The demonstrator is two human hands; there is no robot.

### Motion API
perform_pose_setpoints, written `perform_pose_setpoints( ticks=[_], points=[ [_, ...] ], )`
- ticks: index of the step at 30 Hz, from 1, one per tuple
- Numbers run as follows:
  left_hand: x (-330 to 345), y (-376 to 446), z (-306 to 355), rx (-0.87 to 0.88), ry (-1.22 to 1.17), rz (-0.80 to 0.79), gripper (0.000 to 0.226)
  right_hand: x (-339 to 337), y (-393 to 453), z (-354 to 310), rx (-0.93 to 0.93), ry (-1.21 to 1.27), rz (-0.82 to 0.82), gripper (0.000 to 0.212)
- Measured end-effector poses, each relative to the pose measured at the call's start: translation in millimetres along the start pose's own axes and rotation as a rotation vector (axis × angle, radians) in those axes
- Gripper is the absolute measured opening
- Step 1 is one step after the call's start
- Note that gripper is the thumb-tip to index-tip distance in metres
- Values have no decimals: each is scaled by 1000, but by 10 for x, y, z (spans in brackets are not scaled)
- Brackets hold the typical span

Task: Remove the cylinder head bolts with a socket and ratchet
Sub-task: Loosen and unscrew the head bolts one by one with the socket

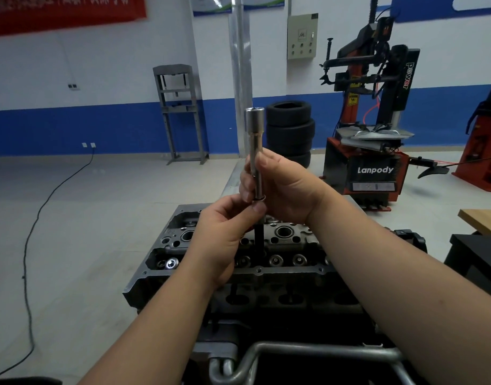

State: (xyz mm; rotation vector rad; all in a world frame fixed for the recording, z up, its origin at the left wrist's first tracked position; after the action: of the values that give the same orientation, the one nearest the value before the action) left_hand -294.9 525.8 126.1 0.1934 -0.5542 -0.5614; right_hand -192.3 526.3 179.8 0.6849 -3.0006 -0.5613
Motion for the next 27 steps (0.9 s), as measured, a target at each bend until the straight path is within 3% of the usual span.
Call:
perform_pose_setpoints(
  ticks=[3, 9, 13, 16, 21, 24, 27],
  points=[
    [18, -7, -2, -46, -44, -38, 22, -23, -2, 19, 25, 11, 24, 31],
    [8, -24, 9, -10, 5, 2, 13, -24, -7, 34, 75, 10, 41, 39],
    [-9, -1, 1, 7, 21, 36, 21, -8, -5, 5, 29, -1, 44, 38],
    [-7, 8, -11, -29, 17, 7, 21, -46, 1, 18, 30, 0, 86, 22],
    [9, -8, -9, -41, -1, -38, 21, -28, -6, 37, 90, -6, 53, 37],
    [0, 10, -22, -2, 13, 10, 17, -19, -6, 31, 70, -34, 47, 35],
    [-23, 33, -25, 13, 24, 46, 27, -13, 4, 17, 21, -35, 40, 28]
  ],
)
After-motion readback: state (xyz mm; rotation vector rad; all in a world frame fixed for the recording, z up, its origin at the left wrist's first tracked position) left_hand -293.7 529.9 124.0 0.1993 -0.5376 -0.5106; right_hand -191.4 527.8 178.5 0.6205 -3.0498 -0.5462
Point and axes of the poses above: each hand's wrist, its own y-axis towards the middle knuckle, its own x-axis out of the palm, z = x × y, the point moved 6 cm from there along y, towards the middle knuckle, and after that the axes turned 14 degrees about -y, right-handed, at the moved point
